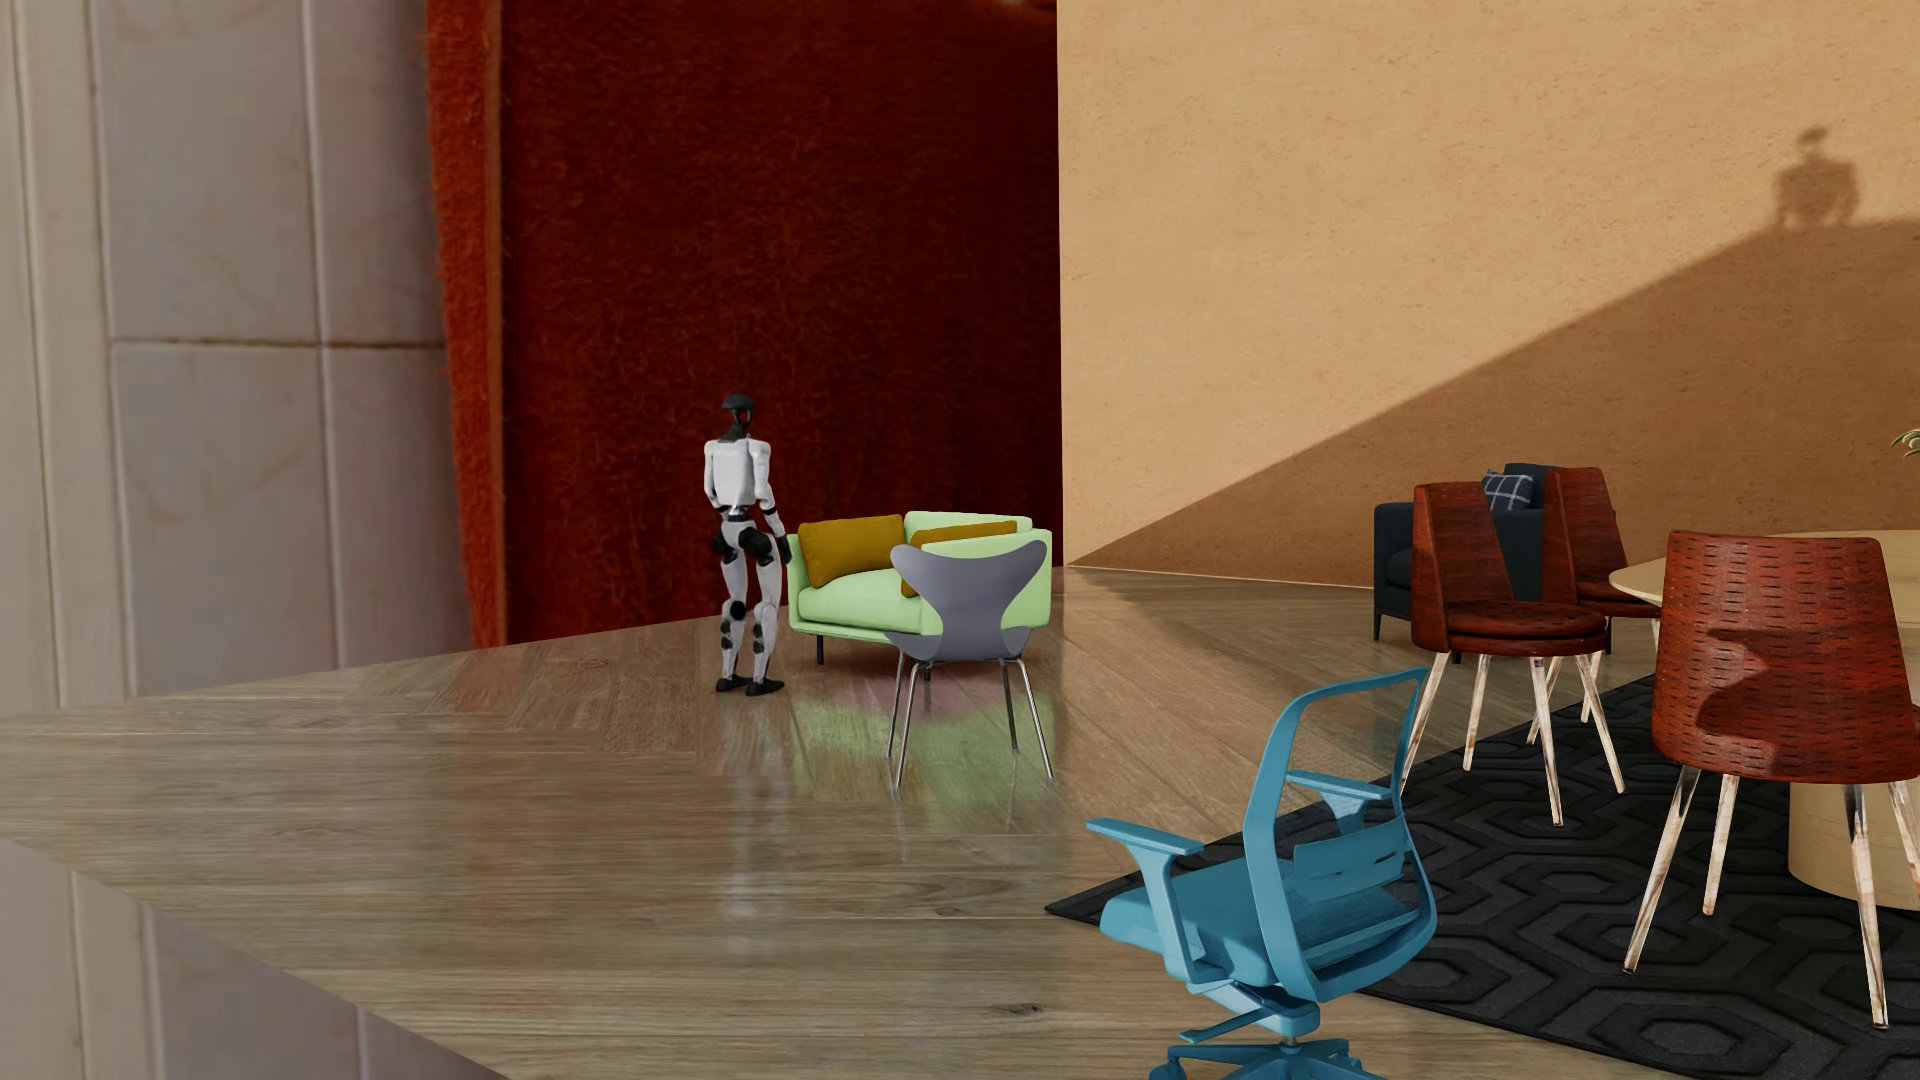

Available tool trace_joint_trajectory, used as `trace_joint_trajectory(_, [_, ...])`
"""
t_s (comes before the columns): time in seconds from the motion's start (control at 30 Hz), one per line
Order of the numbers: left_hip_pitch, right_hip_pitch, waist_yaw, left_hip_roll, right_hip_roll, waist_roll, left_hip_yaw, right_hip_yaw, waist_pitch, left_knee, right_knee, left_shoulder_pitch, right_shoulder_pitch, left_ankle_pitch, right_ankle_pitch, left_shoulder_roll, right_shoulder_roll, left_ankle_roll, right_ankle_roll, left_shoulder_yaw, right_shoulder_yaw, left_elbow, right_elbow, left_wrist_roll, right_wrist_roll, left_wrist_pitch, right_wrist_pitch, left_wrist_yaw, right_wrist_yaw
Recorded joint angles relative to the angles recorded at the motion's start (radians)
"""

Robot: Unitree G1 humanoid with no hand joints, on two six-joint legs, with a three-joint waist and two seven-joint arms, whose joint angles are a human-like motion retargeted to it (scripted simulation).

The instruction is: Go to the light lime armchair

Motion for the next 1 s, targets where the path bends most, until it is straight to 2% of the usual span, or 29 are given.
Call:
trace_joint_trajectory(0.03, [0.029, 0.008, -0.001, -0.009, -0.011, -0.006, 0.002, 0.001, -0.004, -0.044, -0.001, -0.010, 0.009, 0.020, -0.002, 0.010, -0.007, -0.009, 0.000, -0.039, 0.000, 0.025, -0.006, 0.019, 0.005, -0.009, -0.008, -0.018, 0.009])
trace_joint_trajectory(0.1, [0.070, 0.024, -0.004, -0.023, -0.026, -0.014, 0.006, 0.005, -0.012, -0.104, -0.008, -0.021, 0.013, 0.047, -0.003, 0.029, -0.026, -0.012, 0.004, -0.081, 0.030, 0.052, -0.023, 0.033, -0.017, -0.020, -0.016, -0.033, -0.001])
trace_joint_trajectory(0.17, [0.084, 0.030, -0.005, -0.030, -0.033, -0.018, 0.008, 0.007, -0.018, -0.119, -0.009, -0.018, 0.009, 0.054, -0.006, 0.042, -0.031, -0.006, 0.008, -0.078, 0.052, 0.061, -0.023, 0.019, -0.025, -0.010, -0.011, -0.015, -0.037])
trace_joint_trajectory(0.23, [0.088, 0.034, -0.004, -0.032, -0.036, -0.018, 0.012, 0.010, -0.022, -0.117, -0.008, -0.007, -0.005, 0.053, -0.009, 0.054, -0.013, 0.002, 0.017, -0.065, 0.057, 0.074, 0.016, 0.003, -0.021, 0.012, 0.021, 0.001, -0.064])
trace_joint_trajectory(0.3, [0.093, 0.035, -0.002, -0.034, -0.036, -0.018, 0.015, 0.014, -0.026, -0.122, -0.007, -0.001, -0.017, 0.056, -0.006, 0.070, 0.009, 0.008, 0.004, -0.060, 0.062, 0.086, 0.052, 0.000, -0.017, 0.024, 0.047, -0.006, -0.077])
trace_joint_trajectory(0.43, [0.097, 0.036, -0.002, -0.037, -0.038, -0.018, 0.012, 0.012, -0.035, -0.132, -0.008, -0.001, -0.013, 0.061, -0.008, 0.099, 0.007, 0.017, 0.004, -0.059, 0.081, 0.111, 0.050, -0.007, -0.007, 0.032, 0.048, -0.004, -0.110])
trace_joint_trajectory(0.5, [0.096, 0.035, -0.002, -0.038, -0.038, -0.018, 0.010, 0.010, -0.037, -0.132, -0.007, 0.002, -0.018, 0.060, -0.010, 0.105, -0.003, 0.018, 0.005, -0.055, 0.099, 0.113, 0.053, -0.012, -0.003, 0.033, 0.039, -0.002, -0.101])
trace_joint_trajectory(0.63, [0.093, 0.033, 0.000, -0.036, -0.037, -0.020, 0.008, 0.008, -0.038, -0.124, -0.002, 0.004, -0.053, 0.055, -0.014, 0.095, -0.012, 0.021, 0.006, -0.048, 0.118, 0.105, 0.078, -0.024, -0.005, 0.033, 0.041, 0.008, -0.069])
trace_joint_trajectory(0.7, [0.093, 0.032, 0.001, -0.036, -0.036, -0.021, 0.007, 0.007, -0.039, -0.125, 0.000, -0.004, -0.068, 0.054, -0.015, 0.083, -0.008, 0.022, 0.007, -0.058, 0.107, 0.103, 0.075, -0.021, -0.004, 0.029, 0.050, -0.002, -0.075])
trace_joint_trajectory(0.83, [0.089, 0.031, 0.002, -0.033, -0.032, -0.025, 0.003, 0.004, -0.045, -0.124, -0.005, -0.015, -0.094, 0.053, -0.010, 0.054, -0.010, 0.023, -0.005, -0.057, 0.098, 0.082, 0.057, -0.029, -0.005, 0.024, 0.022, 0.005, -0.092])
trace_joint_trajectory(1.0, [0.088, 0.033, 0.002, -0.032, -0.031, -0.026, -0.001, 0.000, -0.050, -0.124, -0.009, -0.030, -0.102, 0.049, -0.009, 0.027, 0.015, 0.021, -0.012, -0.040, 0.063, 0.058, 0.039, -0.039, 0.004, 0.030, 0.024, 0.014, -0.107])
